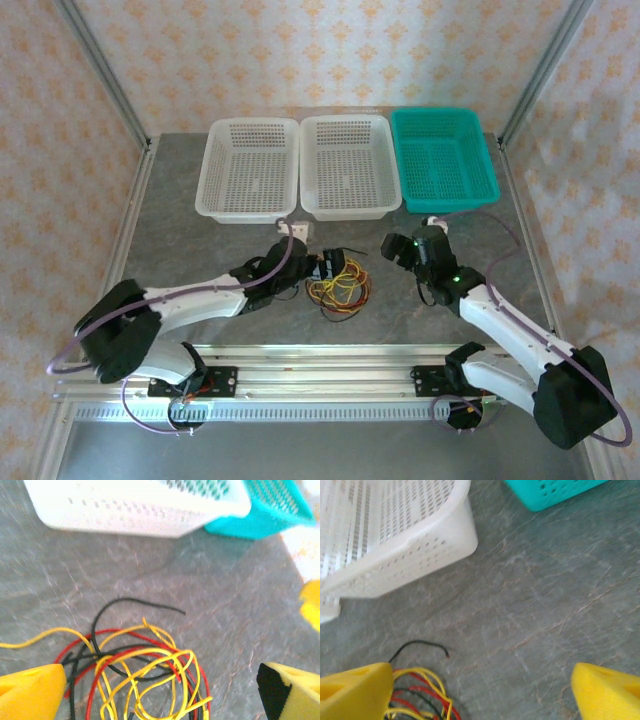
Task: Untangle the cables
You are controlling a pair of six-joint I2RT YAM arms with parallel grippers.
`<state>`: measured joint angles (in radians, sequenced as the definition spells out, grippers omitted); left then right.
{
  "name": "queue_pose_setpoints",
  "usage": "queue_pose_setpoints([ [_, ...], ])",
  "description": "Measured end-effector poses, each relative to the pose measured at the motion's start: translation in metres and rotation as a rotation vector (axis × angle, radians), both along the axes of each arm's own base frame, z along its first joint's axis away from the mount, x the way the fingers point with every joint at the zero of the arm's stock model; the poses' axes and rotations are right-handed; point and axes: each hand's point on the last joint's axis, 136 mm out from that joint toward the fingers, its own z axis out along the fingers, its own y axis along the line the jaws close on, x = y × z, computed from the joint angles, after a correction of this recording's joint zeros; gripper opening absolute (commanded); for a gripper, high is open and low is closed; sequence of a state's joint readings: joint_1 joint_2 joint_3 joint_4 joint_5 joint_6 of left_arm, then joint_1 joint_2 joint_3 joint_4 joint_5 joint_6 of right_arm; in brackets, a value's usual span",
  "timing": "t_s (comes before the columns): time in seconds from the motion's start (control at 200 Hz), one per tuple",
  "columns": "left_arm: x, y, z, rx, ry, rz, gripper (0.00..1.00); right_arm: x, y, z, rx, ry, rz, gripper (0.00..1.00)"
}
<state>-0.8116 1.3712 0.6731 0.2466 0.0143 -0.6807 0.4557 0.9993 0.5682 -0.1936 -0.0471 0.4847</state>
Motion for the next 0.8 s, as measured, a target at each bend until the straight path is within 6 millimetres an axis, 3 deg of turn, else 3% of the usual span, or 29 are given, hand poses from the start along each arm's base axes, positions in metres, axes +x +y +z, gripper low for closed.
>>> queue_pose_setpoints([
  [0.145,-0.001,0.018,0.020,-0.003,-0.047,0.063,0.99,-0.004,0.016,0.004,0.002,0.023,0.087,0.79],
  [0.325,-0.008,0.029,0.011,0.020,-0.034,0.072,0.99,-0.005,0.040,0.005,0.006,0.056,0.194,0.66],
  [0.801,-0.029,0.029,-0.020,0.039,0.046,-0.009,0.99,-0.034,0.084,-0.056,-0.034,0.279,0.453,0.39],
])
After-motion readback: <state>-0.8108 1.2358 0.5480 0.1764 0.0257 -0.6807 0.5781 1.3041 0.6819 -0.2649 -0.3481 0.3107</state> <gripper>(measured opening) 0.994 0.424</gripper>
